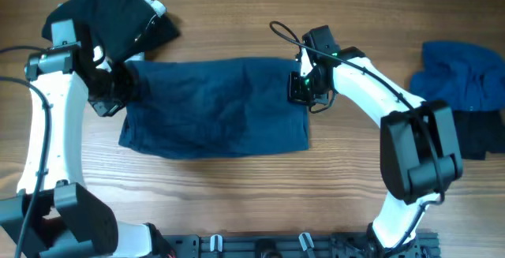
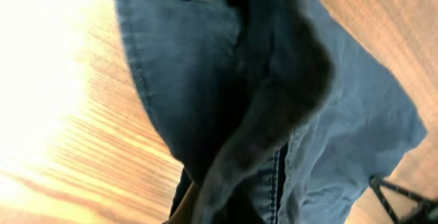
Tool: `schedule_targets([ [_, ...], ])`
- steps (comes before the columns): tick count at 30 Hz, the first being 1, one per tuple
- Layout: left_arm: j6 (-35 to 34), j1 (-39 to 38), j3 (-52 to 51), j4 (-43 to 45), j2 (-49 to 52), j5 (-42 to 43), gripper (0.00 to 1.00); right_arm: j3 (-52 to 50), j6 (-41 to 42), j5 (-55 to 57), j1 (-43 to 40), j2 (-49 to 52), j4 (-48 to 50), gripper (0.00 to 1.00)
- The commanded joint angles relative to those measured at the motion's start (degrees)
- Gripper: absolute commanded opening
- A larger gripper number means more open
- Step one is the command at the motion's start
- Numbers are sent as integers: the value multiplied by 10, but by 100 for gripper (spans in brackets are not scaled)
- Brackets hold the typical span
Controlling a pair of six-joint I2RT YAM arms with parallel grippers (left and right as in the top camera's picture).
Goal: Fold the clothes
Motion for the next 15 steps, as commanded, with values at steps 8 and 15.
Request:
schedule_targets([
  [8, -34, -97, 41, -65, -10, -68, 4, 9, 16, 30, 3, 42, -4, 8],
  [15, -75, -209, 41, -51, -3, -112, 4, 9, 5, 21, 3, 42, -11, 7],
])
